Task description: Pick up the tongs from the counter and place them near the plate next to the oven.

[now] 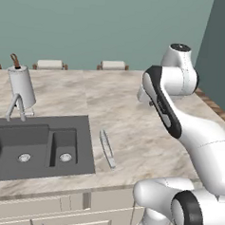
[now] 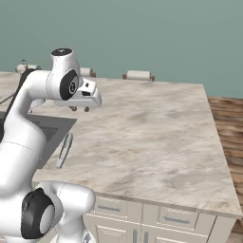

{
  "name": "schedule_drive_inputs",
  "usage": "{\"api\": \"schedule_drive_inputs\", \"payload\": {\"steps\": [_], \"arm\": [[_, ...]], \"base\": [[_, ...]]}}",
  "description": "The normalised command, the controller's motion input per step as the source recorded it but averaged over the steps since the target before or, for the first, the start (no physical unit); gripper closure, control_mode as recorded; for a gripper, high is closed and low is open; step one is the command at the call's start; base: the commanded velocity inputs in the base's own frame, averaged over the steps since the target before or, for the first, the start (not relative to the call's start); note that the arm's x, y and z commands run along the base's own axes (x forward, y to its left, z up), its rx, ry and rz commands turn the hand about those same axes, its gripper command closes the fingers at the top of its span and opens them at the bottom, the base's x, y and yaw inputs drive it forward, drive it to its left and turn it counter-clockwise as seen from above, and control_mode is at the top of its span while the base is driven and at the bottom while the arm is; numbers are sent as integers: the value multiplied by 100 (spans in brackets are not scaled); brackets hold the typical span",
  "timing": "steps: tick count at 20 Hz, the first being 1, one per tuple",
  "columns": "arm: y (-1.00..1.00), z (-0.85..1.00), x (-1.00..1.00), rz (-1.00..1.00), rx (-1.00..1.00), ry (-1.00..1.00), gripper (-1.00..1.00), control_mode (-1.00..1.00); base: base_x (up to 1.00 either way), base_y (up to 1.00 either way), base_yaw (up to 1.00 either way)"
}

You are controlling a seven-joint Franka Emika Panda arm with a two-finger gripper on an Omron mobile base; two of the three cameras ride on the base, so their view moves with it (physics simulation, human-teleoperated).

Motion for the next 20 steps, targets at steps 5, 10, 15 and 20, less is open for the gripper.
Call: {"api": "schedule_drive_inputs", "payload": {"steps": [5,10,15,20], "arm": [[16,-5,0,0,0,0,-100,-100],[33,-14,0,0,-1,0,-100,-100],[37,-27,0,0,-1,0,-100,-100],[36,-46,-2,0,-1,0,-100,-100]], "base": [[0,0,0],[0,0,0],[0,0,0],[0,0,0]]}}
